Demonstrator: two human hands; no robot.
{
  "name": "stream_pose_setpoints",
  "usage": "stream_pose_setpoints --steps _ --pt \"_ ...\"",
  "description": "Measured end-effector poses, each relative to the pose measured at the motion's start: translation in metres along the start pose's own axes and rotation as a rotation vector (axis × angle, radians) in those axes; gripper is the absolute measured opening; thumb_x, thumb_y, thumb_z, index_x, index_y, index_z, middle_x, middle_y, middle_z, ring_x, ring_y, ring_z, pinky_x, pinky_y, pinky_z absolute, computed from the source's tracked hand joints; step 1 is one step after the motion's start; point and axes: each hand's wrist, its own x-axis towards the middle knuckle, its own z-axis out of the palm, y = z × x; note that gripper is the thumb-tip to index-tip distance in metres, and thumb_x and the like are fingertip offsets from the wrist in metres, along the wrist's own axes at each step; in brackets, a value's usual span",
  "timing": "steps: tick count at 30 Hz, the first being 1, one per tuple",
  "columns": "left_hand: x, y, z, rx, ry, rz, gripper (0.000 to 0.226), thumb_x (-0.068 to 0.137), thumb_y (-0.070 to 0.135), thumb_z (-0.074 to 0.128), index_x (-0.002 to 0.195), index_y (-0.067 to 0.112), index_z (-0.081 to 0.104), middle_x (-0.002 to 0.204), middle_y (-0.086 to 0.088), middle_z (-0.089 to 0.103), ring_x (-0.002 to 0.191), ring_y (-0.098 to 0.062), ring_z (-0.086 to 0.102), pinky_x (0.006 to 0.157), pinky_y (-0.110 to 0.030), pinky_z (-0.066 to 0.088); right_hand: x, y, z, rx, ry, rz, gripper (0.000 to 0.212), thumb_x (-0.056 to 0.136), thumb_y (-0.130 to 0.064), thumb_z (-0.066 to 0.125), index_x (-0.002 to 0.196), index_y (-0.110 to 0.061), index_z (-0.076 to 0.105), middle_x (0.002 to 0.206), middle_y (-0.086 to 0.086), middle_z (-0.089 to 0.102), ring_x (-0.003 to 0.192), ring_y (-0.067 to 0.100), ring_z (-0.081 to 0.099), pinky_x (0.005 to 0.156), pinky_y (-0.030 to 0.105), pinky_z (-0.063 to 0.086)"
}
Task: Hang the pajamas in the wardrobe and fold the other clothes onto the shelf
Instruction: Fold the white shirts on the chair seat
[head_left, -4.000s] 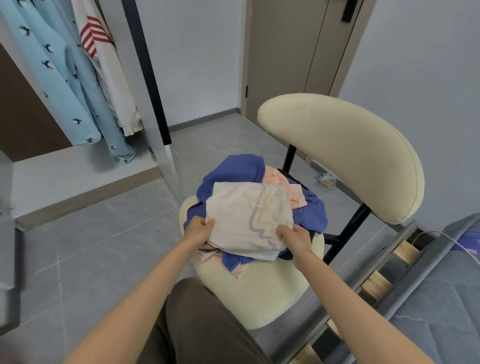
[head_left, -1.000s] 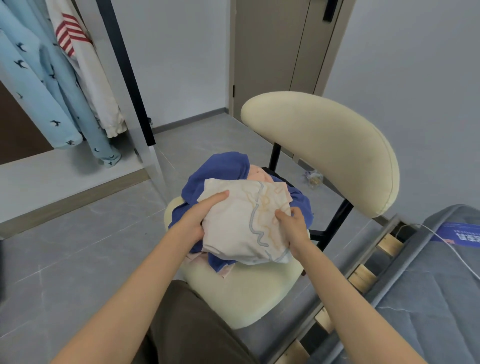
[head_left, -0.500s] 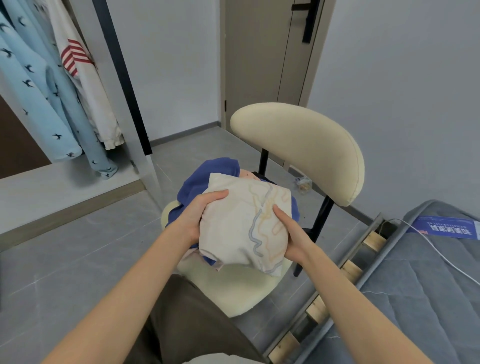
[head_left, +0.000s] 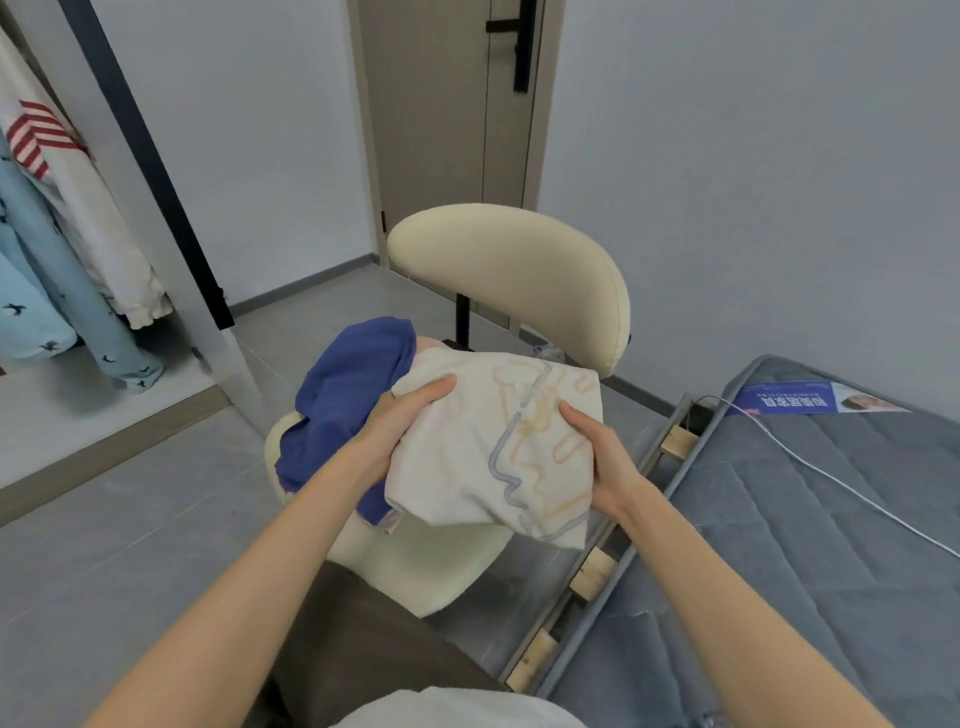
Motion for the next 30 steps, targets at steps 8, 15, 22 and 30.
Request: stream_pose_setpoints --steps 8,15,22,30 --pt "0.005 -0.049 0.076 -0.086 -0.226 -0.169 0.054 0.073 0.050 0.070 0.117 0.020 0.061 0.106 -0.003 0.072 0.098 -0.022 0.067 0.079 -0.033 0.052 -0.071 -0.016 -0.063 0.017 0.182 -0.064 0.037 0.081 -0.033 0.067 0.110 -0.010 0.072 0.112 0.015 0.069 0.098 0.031 0.069 0.072 0.041 0.057" --pt "0.005 -0.090 0.160 0.193 -0.381 -0.244 0.054 0.074 0.064 0.063 0.111 0.025 0.063 0.100 0.000 0.073 0.092 -0.018 0.067 0.076 -0.030 0.052 -0.125 -0.013 -0.138 -0.137 0.587 -0.140 0.046 0.088 -0.044 0.063 0.125 -0.017 0.058 0.115 0.010 0.069 0.106 0.029 0.065 0.092 0.044 0.052" --pt "-0.009 -0.137 0.233 0.486 -0.487 -0.176 0.044 0.089 0.055 0.052 0.124 0.028 0.047 0.104 0.013 0.058 0.078 0.004 0.053 0.055 -0.010 0.040 -0.174 0.017 -0.203 -0.546 1.049 -0.369 0.053 0.092 -0.033 0.061 0.138 -0.026 0.037 0.129 -0.010 0.045 0.111 0.012 0.050 0.085 0.025 0.044" --pt "-0.021 -0.185 0.240 0.949 -0.494 0.225 0.071 0.096 0.012 0.045 0.151 0.012 0.000 0.158 -0.003 0.012 0.143 -0.020 0.019 0.111 -0.025 0.017 -0.186 0.047 -0.231 -1.215 1.333 0.140 0.054 0.095 -0.033 0.049 0.144 -0.027 0.028 0.145 0.015 0.039 0.125 0.035 0.042 0.096 0.045 0.039"
